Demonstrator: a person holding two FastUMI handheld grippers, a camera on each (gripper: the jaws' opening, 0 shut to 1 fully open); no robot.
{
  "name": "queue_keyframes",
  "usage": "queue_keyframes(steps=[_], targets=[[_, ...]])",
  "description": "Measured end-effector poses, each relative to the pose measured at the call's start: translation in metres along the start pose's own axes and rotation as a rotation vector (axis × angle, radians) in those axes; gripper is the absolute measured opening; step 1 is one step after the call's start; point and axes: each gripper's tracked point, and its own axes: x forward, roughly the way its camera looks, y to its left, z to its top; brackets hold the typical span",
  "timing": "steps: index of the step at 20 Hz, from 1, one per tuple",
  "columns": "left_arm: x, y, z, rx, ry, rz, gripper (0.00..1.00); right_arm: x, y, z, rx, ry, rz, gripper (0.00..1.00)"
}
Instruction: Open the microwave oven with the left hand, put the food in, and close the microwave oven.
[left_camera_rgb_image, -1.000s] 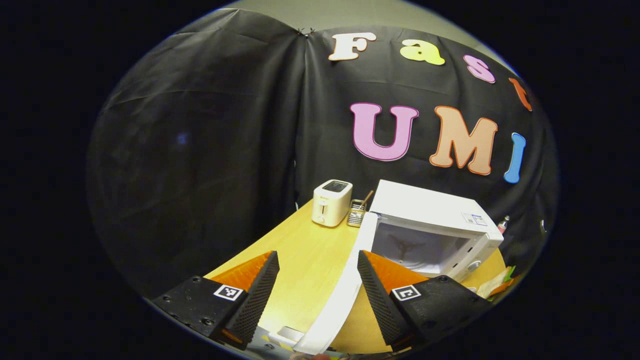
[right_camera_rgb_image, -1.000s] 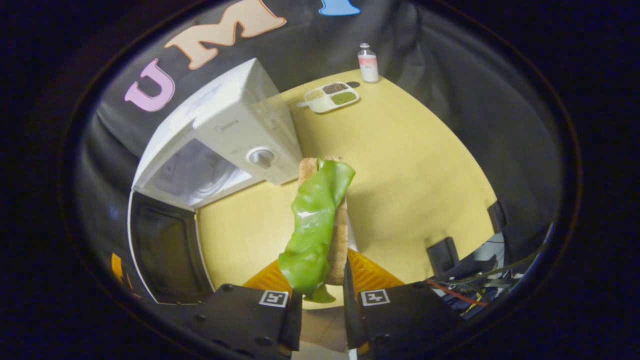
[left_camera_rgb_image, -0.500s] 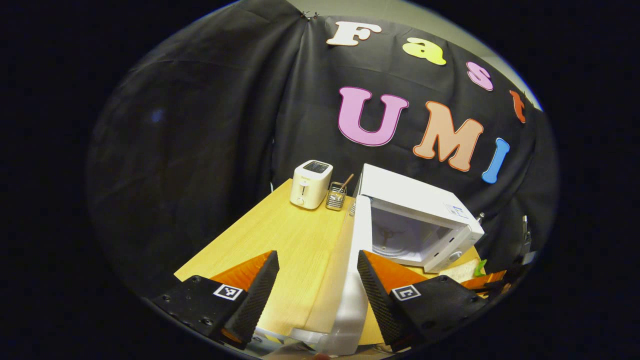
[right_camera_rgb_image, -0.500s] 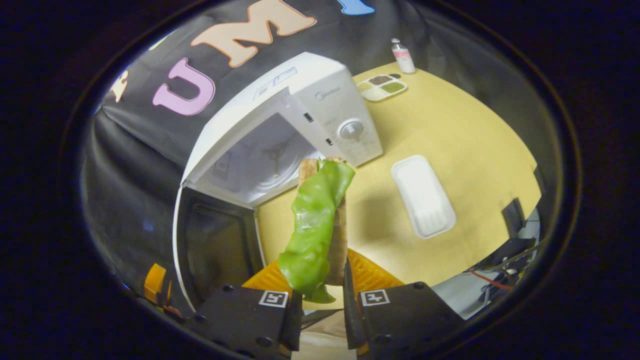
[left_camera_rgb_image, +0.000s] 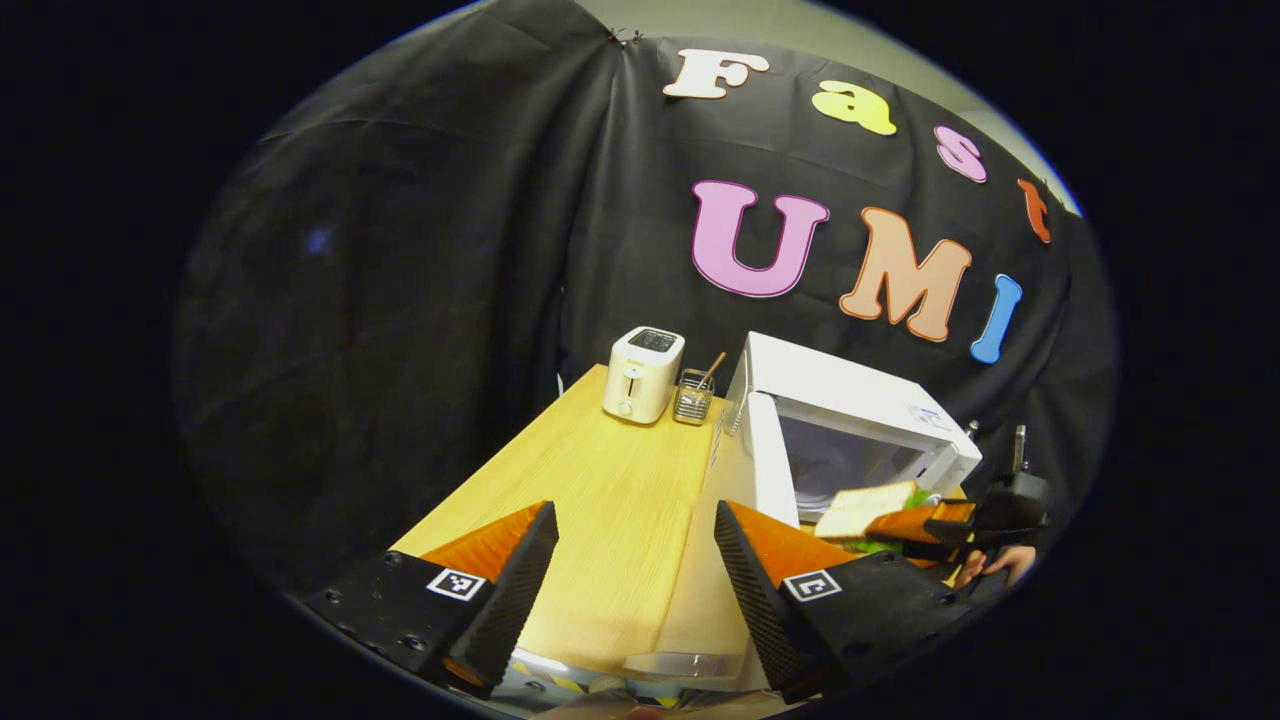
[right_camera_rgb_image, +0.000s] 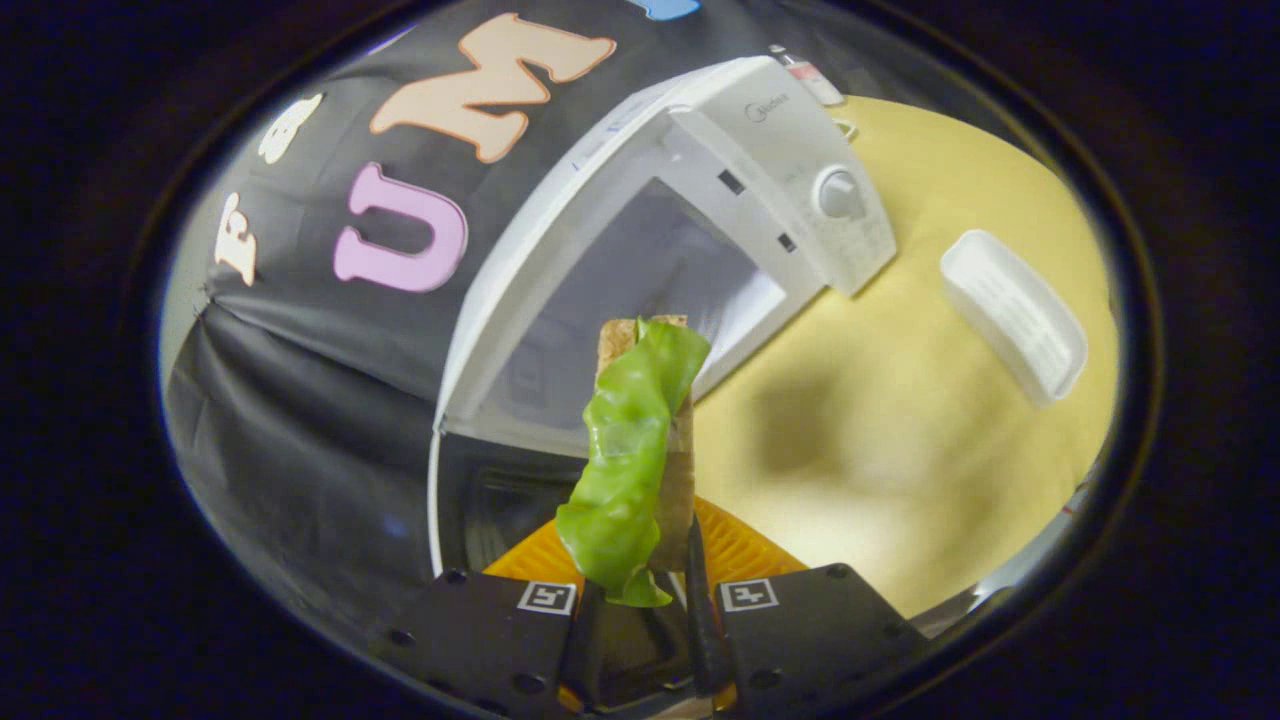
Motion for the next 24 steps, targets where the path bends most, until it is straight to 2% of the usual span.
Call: queue_keyframes(steps=[4,7,8,10,11,12,13,14,15,17,20,24], targets=[[-0.003,-0.003,-0.008,0.008,0.015,-0.034,0.93,0.033,0.026,0.007,0.047,-0.088,0.093,0.37],[-0.007,0.0,-0.015,0.01,0.032,-0.044,0.93,0.057,0.034,0.016,0.063,-0.139,0.122,0.37],[-0.008,0.0,-0.016,0.009,0.038,-0.047,0.93,0.065,0.035,0.018,0.07,-0.156,0.126,0.45],[-0.008,0.0,-0.024,0.009,0.064,-0.054,0.93,0.082,0.036,0.022,0.082,-0.189,0.133,0.31],[-0.008,0.001,-0.028,0.009,0.077,-0.057,0.93,0.091,0.036,0.024,0.09,-0.202,0.132,0.3],[-0.008,0.0,-0.031,0.004,0.091,-0.061,0.93,0.102,0.034,0.025,0.095,-0.206,0.126,0.4],[-0.009,-0.001,-0.035,-0.003,0.107,-0.066,0.93,0.111,0.031,0.025,0.099,-0.209,0.117,0.32],[-0.008,-0.001,-0.039,-0.007,0.122,-0.068,0.93,0.119,0.028,0.027,0.098,-0.218,0.105,0.32],[-0.009,0.001,-0.041,-0.01,0.133,-0.066,0.93,0.127,0.024,0.029,0.089,-0.231,0.088,0.4],[-0.009,0.007,-0.041,-0.02,0.132,-0.046,0.93,0.143,0.014,0.031,0.079,-0.24,0.055,0.4],[-0.01,0.014,-0.04,-0.048,0.124,-0.023,0.93,0.157,0.014,0.042,0.091,-0.272,0.057,0.4],[-0.011,0.024,-0.049,-0.074,0.15,0.007,0.93,0.172,0.009,0.05,0.079,-0.305,0.023,0.4]])
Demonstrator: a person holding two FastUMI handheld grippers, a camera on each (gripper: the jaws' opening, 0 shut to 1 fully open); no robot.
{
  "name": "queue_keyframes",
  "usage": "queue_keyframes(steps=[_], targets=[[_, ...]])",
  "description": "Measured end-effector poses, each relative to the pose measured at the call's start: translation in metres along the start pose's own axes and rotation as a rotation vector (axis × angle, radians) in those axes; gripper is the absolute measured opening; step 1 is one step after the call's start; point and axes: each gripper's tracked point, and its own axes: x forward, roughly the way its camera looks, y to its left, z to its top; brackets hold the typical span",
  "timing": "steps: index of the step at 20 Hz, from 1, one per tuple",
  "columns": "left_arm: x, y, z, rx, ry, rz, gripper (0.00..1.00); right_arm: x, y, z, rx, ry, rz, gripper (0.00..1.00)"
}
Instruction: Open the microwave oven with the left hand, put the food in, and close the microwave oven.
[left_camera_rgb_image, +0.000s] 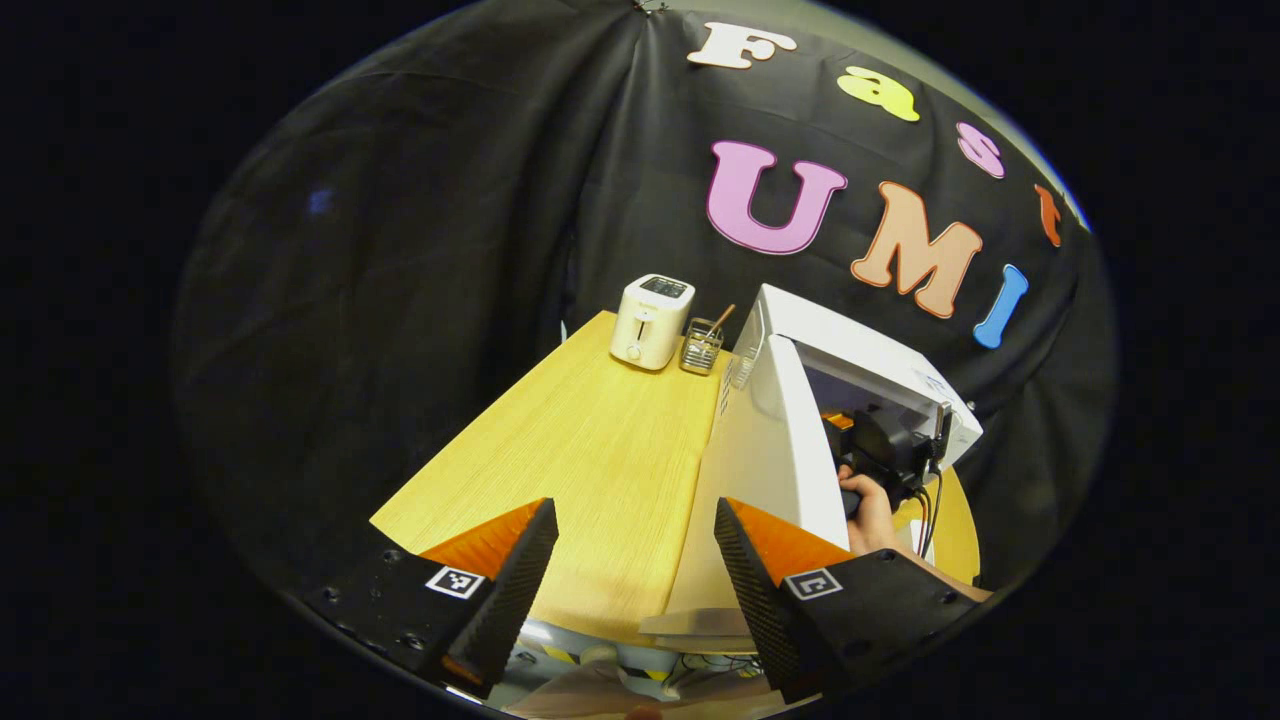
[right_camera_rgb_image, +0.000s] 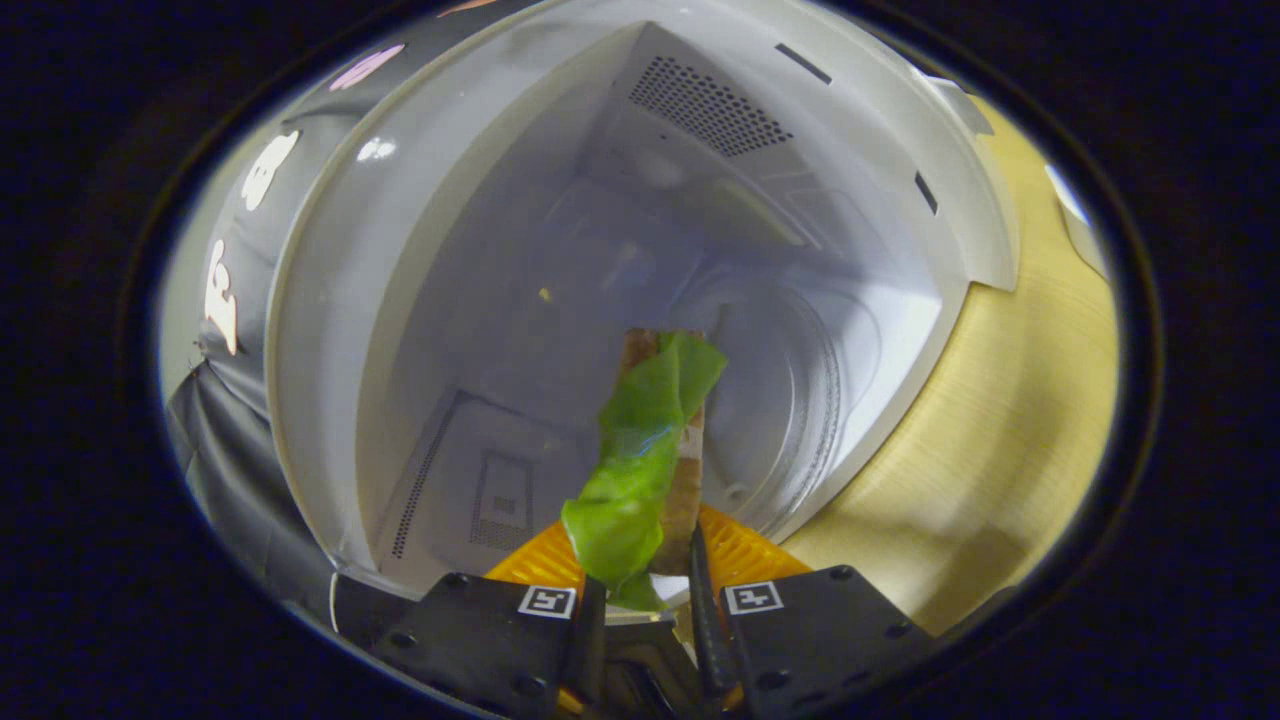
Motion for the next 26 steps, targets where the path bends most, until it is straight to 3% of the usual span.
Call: queue_keyframes(steps=[1,2,4,6,7,9,10,11,12,13,14,16,18,19,20,25,26], targets=[[0.0,0.002,-0.001,-0.009,0.004,0.005,0.93,0.004,-0.003,0.001,-0.013,-0.007,-0.013,0.4],[0.001,0.003,-0.002,-0.018,0.007,0.011,0.93,0.006,-0.005,0.001,-0.03,-0.011,-0.02,0.31],[0.002,0.005,-0.004,-0.031,0.013,0.018,0.93,0.009,-0.008,0.001,-0.069,-0.022,-0.039,0.32],[0.003,0.008,-0.007,-0.037,0.019,0.023,0.93,0.009,-0.008,0.004,-0.109,-0.03,-0.05,0.36],[0.002,0.008,-0.005,-0.039,0.018,0.023,0.93,0.008,-0.009,0.005,-0.126,-0.036,-0.06,0.43],[0.004,0.007,-0.004,-0.04,0.017,0.023,0.93,0.009,-0.016,0.005,-0.165,-0.045,-0.086,0.42],[0.004,0.007,-0.005,-0.038,0.017,0.021,0.93,0.009,-0.015,0.006,-0.17,-0.045,-0.092,0.49],[0.004,0.006,-0.004,-0.036,0.016,0.017,0.93,0.007,-0.015,0.008,-0.175,-0.051,-0.101,0.43],[0.004,0.005,-0.004,-0.034,0.016,0.014,0.93,0.009,-0.017,0.009,-0.182,-0.06,-0.107,0.52],[0.004,0.003,-0.003,-0.032,0.014,0.011,0.93,0.006,-0.017,0.012,-0.184,-0.071,-0.112,0.47],[0.004,0.002,-0.002,-0.03,0.012,0.008,0.93,0.009,-0.017,0.014,-0.18,-0.077,-0.116,0.54],[0.005,0.0,-0.002,-0.028,0.009,0.004,0.93,0.008,-0.021,0.019,-0.187,-0.086,-0.144,0.58],[0.004,-0.001,-0.002,-0.028,0.008,0.002,0.93,0.003,-0.022,0.025,-0.205,-0.101,-0.156,0.79],[0.005,-0.001,-0.002,-0.03,0.006,0.002,0.93,0.0,-0.023,0.028,-0.215,-0.112,-0.16,0.77],[0.004,-0.001,-0.002,-0.031,0.008,0.003,0.93,-0.002,-0.023,0.033,-0.225,-0.129,-0.166,0.92],[0.002,0.001,-0.003,-0.037,0.005,0.01,0.93,-0.01,-0.029,0.046,-0.249,-0.143,-0.18,0.9],[0.003,0.0,-0.004,-0.039,0.006,0.01,0.93,-0.013,-0.028,0.048,-0.255,-0.147,-0.179,0.99]])
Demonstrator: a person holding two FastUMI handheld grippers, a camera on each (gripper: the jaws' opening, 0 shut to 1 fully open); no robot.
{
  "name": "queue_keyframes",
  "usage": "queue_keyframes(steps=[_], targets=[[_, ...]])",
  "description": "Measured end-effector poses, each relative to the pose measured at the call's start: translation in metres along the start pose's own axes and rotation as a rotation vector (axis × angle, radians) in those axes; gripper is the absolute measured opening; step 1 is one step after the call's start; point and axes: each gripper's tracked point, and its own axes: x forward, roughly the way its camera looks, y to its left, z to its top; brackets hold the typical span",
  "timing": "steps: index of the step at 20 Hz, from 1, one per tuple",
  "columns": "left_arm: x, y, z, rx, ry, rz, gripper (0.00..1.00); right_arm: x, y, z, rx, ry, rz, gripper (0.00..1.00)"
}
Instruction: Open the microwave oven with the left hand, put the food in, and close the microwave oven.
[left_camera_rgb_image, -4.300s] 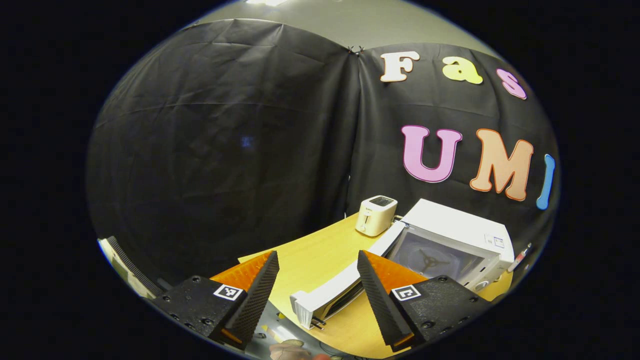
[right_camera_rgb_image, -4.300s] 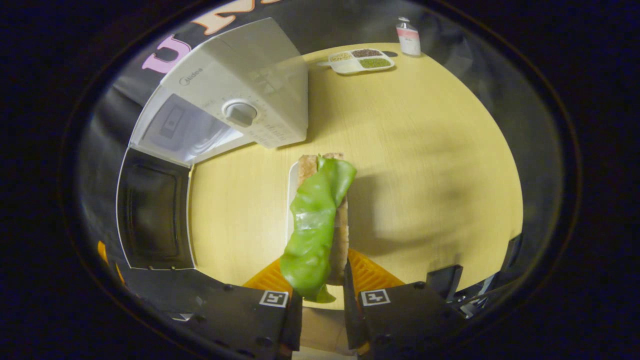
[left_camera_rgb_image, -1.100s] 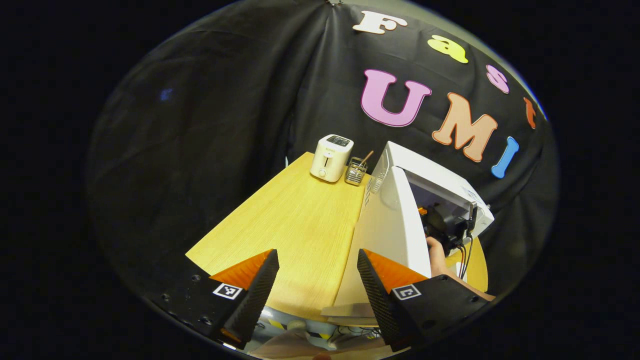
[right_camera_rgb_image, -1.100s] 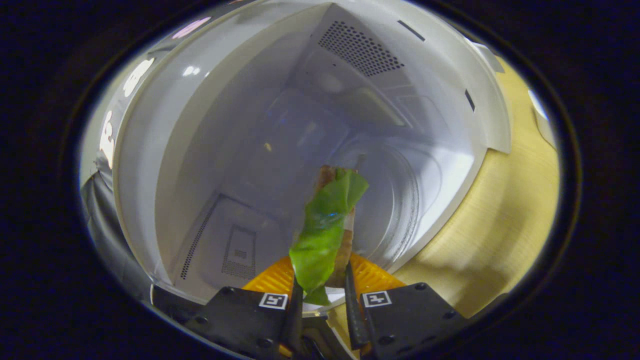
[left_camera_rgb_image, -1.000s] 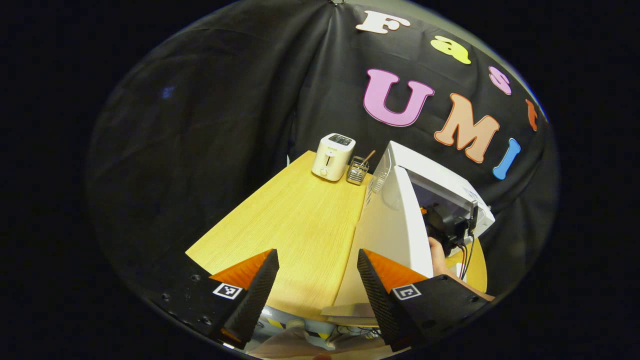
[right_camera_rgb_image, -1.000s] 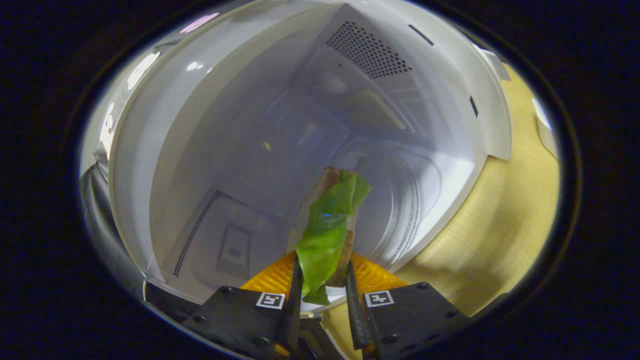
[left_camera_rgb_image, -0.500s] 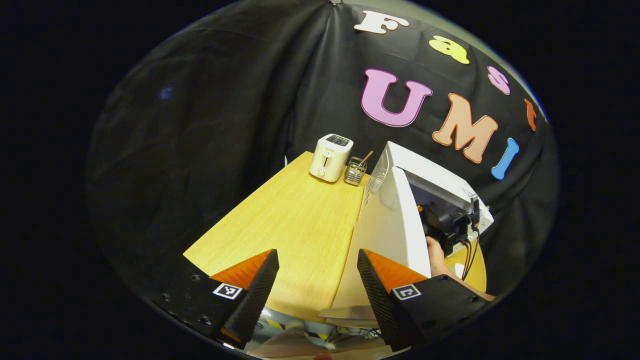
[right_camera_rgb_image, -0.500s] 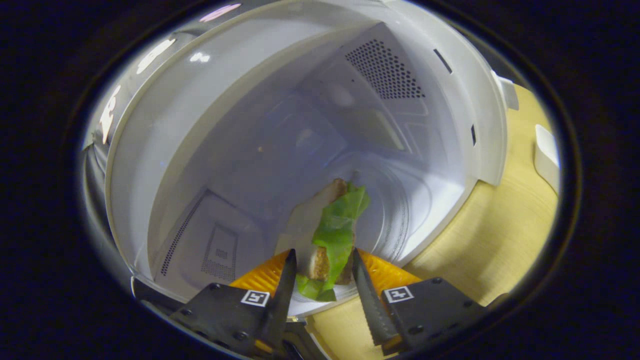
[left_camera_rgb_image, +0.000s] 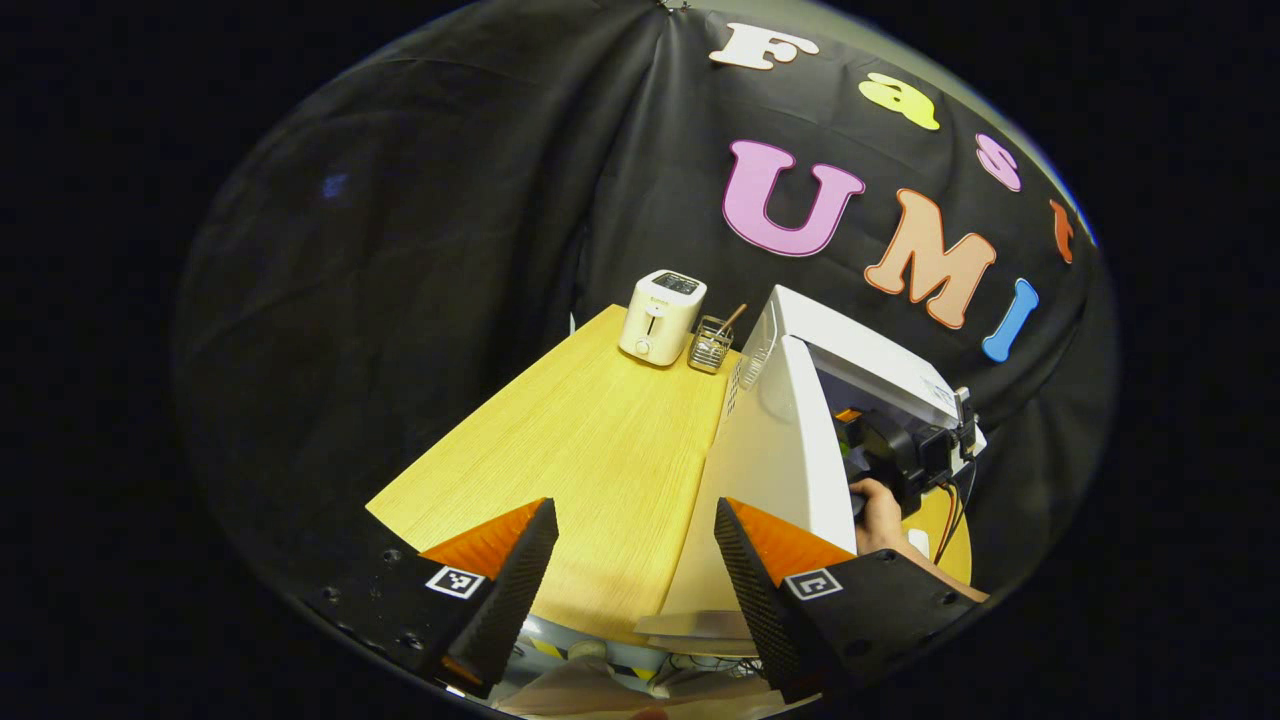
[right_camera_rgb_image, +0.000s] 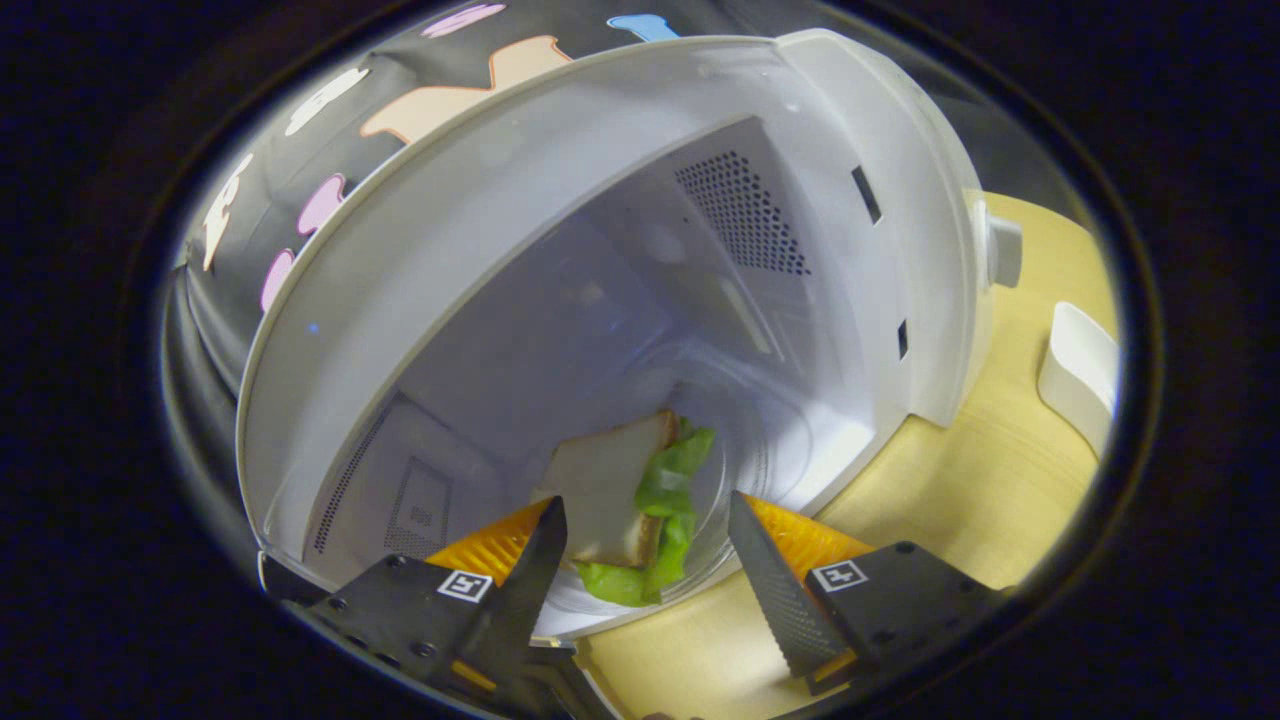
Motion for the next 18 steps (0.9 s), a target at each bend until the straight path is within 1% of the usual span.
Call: queue_keyframes(steps=[3,4,6,7,8,9,10,11,12,13,14,15,16,17,18], targets=[[0.0,0.003,-0.002,0.004,0.009,0.011,0.93,-0.012,-0.001,0.009,-0.023,-0.011,0.011,0.99],[0.0,0.002,-0.003,0.008,0.016,0.014,0.93,-0.017,-0.002,0.011,-0.032,-0.012,0.015,0.9],[-0.001,-0.001,0.001,0.029,0.01,0.0,0.93,-0.032,-0.003,0.015,-0.055,-0.016,0.024,0.9],[-0.001,-0.003,0.006,0.044,-0.001,-0.007,0.88,-0.04,-0.005,0.016,-0.073,-0.019,0.028,0.99],[0.001,-0.004,0.008,0.059,-0.009,-0.016,0.89,-0.048,-0.006,0.018,-0.089,-0.019,0.035,0.99],[0.001,-0.008,0.01,0.074,-0.016,-0.028,0.89,-0.058,-0.007,0.019,-0.103,-0.018,0.042,0.9],[0.003,-0.011,0.01,0.085,-0.018,-0.044,0.87,-0.067,-0.008,0.019,-0.116,-0.016,0.047,0.9],[0.004,-0.016,0.009,0.095,-0.014,-0.063,0.82,-0.077,-0.01,0.02,-0.126,-0.012,0.053,0.9],[0.005,-0.017,0.009,0.1,-0.01,-0.072,0.81,-0.086,-0.011,0.021,-0.139,-0.011,0.056,0.99],[0.005,-0.019,0.011,0.102,-0.013,-0.079,0.72,-0.097,-0.014,0.022,-0.159,-0.011,0.058,0.99],[0.007,-0.019,0.012,0.11,-0.01,-0.081,0.72,-0.107,-0.014,0.025,-0.186,-0.014,0.064,0.99],[0.009,-0.019,0.013,0.123,-0.011,-0.08,0.57,-0.116,-0.015,0.029,-0.215,-0.024,0.069,0.99],[0.009,-0.02,0.014,0.136,-0.014,-0.082,0.52,-0.125,-0.014,0.034,-0.242,-0.03,0.075,0.99],[0.01,-0.021,0.016,0.148,-0.018,-0.089,0.41,-0.135,-0.012,0.038,-0.266,-0.039,0.086,0.99],[0.012,-0.022,0.017,0.163,-0.019,-0.095,0.36,-0.146,-0.01,0.042,-0.289,-0.049,0.097,0.91]])
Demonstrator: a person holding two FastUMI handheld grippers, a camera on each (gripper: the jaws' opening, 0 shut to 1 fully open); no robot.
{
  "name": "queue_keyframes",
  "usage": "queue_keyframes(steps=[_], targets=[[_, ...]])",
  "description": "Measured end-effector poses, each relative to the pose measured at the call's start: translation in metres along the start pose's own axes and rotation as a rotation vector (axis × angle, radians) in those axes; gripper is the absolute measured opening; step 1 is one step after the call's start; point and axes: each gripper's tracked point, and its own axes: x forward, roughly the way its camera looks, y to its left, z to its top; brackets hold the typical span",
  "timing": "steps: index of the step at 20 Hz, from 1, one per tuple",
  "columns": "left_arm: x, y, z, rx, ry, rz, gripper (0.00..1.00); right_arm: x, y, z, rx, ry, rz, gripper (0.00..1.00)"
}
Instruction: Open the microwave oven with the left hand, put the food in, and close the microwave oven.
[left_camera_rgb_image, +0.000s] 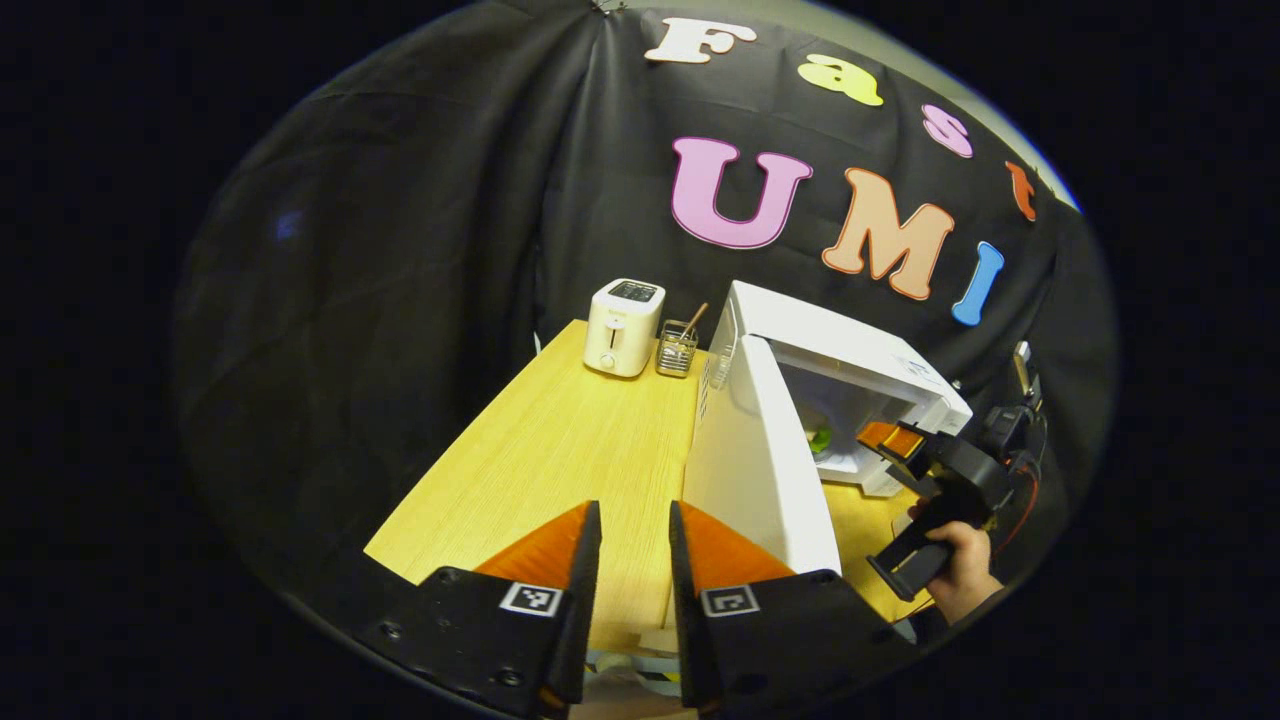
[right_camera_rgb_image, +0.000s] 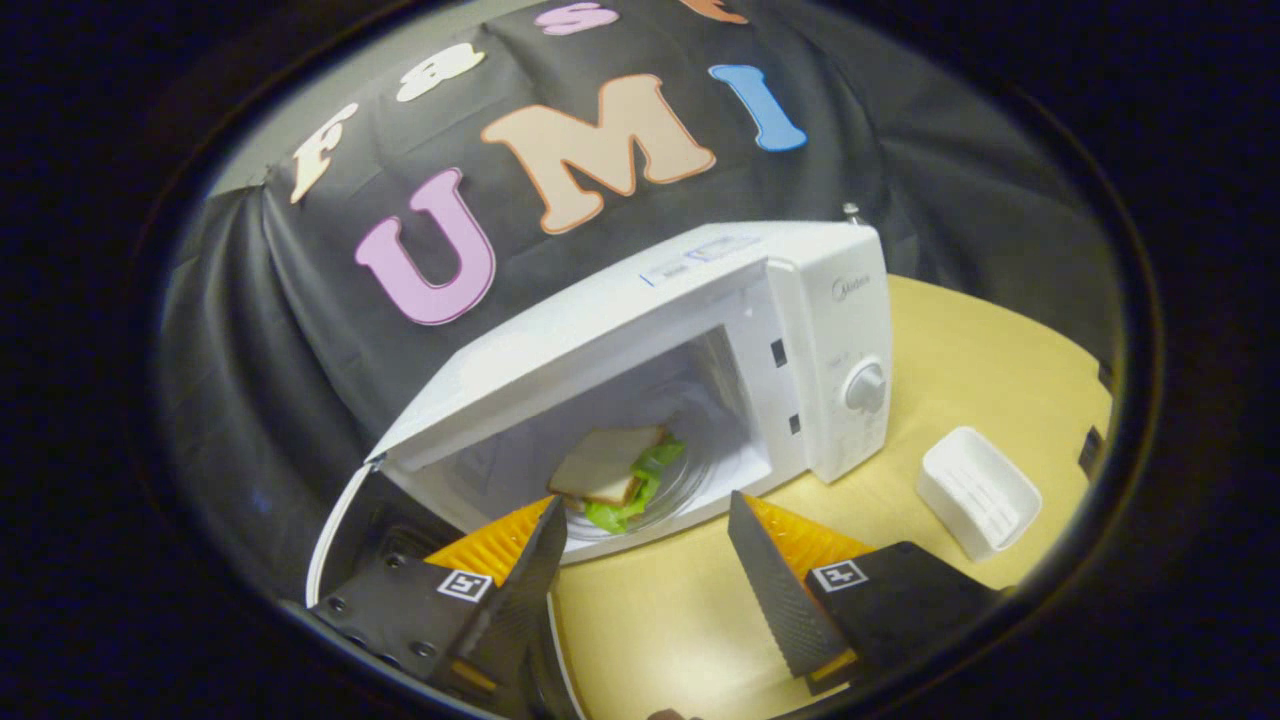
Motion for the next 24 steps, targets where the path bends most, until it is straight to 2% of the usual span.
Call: queue_keyframes(steps=[1,2,3,4,5,6,11,15,16,18,21,24], targets=[[0.002,0.001,0.001,0.013,0.003,0.002,0.26,-0.011,0.002,0.005,-0.019,-0.01,0.01,0.99],[0.004,0.004,-0.001,0.021,0.007,0.005,0.21,-0.02,0.002,0.01,-0.035,-0.021,0.019,0.99],[0.005,0.003,-0.001,0.021,0.012,-0.005,0.06,-0.03,0.002,0.015,-0.049,-0.03,0.023,1.0],[0.007,-0.002,-0.002,0.022,0.019,-0.025,0.04,-0.04,0.001,0.02,-0.064,-0.039,0.025,1.0],[0.007,-0.005,-0.004,0.028,0.026,-0.038,0.03,-0.049,-0.002,0.025,-0.077,-0.05,0.02,0.91],[0.009,-0.004,-0.004,0.04,0.022,-0.038,0.04,-0.057,-0.005,0.03,-0.086,-0.058,0.017,1.0],[0.008,-0.016,-0.01,0.075,0.024,-0.09,0.0,-0.099,-0.032,0.058,-0.128,-0.106,-0.019,0.99],[0.013,-0.024,-0.019,0.101,0.053,-0.107,0.0,-0.125,-0.07,0.073,-0.173,-0.151,-0.108,0.99],[0.015,-0.026,-0.023,0.105,0.066,-0.107,0.0,-0.128,-0.081,0.075,-0.189,-0.163,-0.137,0.91],[0.015,-0.035,-0.023,0.111,0.067,-0.116,0.02,-0.135,-0.099,0.073,-0.197,-0.158,-0.175,0.91],[0.013,-0.047,-0.021,0.132,0.069,-0.122,0.0,-0.144,-0.121,0.071,-0.2,-0.137,-0.209,0.91],[0.013,-0.059,-0.021,0.155,0.065,-0.134,0.01,-0.15,-0.137,0.068,-0.202,-0.118,-0.221,0.91]])
